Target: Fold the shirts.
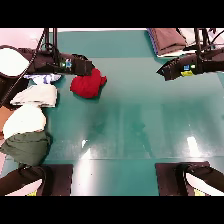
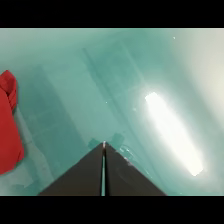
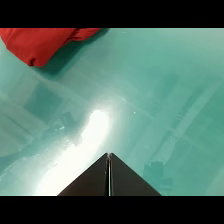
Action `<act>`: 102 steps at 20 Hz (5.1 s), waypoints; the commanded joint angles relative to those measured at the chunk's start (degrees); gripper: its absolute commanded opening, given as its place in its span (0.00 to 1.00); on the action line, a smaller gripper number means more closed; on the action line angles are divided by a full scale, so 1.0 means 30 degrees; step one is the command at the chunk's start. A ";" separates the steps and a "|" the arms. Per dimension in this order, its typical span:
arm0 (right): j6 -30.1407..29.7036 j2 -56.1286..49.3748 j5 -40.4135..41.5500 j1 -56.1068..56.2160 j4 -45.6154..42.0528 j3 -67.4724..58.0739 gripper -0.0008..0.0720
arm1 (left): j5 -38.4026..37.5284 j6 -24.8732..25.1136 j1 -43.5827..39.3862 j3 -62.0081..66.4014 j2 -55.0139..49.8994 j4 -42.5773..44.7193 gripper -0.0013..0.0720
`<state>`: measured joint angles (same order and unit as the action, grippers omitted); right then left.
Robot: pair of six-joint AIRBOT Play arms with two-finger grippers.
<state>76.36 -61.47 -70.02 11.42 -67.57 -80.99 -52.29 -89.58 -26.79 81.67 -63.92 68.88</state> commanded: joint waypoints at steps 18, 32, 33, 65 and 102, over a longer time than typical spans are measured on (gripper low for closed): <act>0.0015 0.0007 0.0007 0.0036 0.0175 -0.0015 0.03 | 0.3803 -0.2280 0.1537 0.0000 -0.1035 0.6135 0.78; 0.0051 -0.0087 0.0007 0.0131 0.0189 0.0007 0.03 | 0.4430 -0.3133 0.3687 0.0204 -1.0265 0.3665 0.71; 0.0044 -0.0080 -0.0007 0.0131 0.0189 0.0007 0.03 | 0.4313 -0.3133 0.3687 0.0546 -1.0251 0.3585 0.39; 0.0044 0.4124 0.5770 -0.0066 0.0029 -0.0029 0.03 | -0.2091 -0.0670 0.4065 0.0678 -0.3169 0.2754 0.77; -0.1858 -0.1938 0.2106 -0.7781 0.5792 1.4702 0.63 | -0.2237 0.1887 0.8072 -0.0284 -0.5319 -0.0036 0.05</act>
<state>73.49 -61.17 -68.86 -14.55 -58.59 -39.57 -59.00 -84.09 -2.85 80.86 -80.07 68.47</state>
